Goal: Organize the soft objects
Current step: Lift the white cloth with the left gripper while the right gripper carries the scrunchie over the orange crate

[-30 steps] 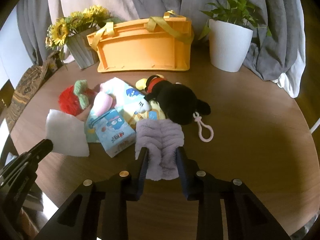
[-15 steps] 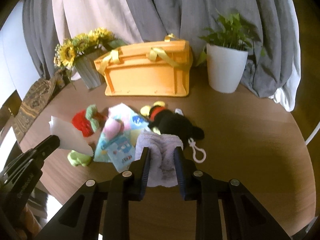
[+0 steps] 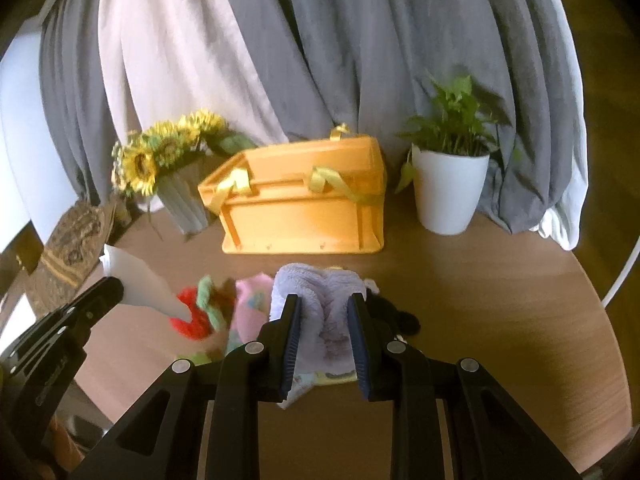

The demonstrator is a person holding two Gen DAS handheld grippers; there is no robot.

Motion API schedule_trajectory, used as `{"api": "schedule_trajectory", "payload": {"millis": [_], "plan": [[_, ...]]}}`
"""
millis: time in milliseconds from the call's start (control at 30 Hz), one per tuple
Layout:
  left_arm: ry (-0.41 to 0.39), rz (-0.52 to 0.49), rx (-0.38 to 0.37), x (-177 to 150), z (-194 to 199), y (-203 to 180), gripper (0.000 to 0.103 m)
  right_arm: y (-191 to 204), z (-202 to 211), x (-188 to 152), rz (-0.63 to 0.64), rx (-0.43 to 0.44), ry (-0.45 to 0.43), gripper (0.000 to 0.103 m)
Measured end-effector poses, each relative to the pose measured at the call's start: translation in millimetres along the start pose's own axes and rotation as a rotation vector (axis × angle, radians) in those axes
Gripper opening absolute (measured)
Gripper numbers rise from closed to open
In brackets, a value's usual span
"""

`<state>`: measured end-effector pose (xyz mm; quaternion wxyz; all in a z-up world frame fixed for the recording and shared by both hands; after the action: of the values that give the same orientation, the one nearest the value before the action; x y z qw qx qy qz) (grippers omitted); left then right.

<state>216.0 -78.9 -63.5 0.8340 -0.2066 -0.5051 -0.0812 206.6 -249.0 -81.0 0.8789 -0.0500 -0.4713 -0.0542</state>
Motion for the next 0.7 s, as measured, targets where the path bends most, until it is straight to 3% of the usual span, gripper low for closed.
{"api": "schedule_trajectory", "payload": {"millis": [700], "plan": [[-0.097, -0.133, -0.153, 80.5, -24.6, 37.8, 0.004, 46.5, 6.4, 63.7, -0.112, -0.078, -0.164, 0.026]]}}
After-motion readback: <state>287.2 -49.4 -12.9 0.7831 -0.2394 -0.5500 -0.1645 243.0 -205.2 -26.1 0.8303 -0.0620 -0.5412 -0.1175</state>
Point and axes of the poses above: each gripper's, at about its wrist camera, not at the fingertips, and z roughly against the way its jaws point, y to its left, x to its top, the point moved 3 cm from there along -z, roughly the way its jaws point, and after that the axes turned 15 degrees about -x, right-handed, at the moved point
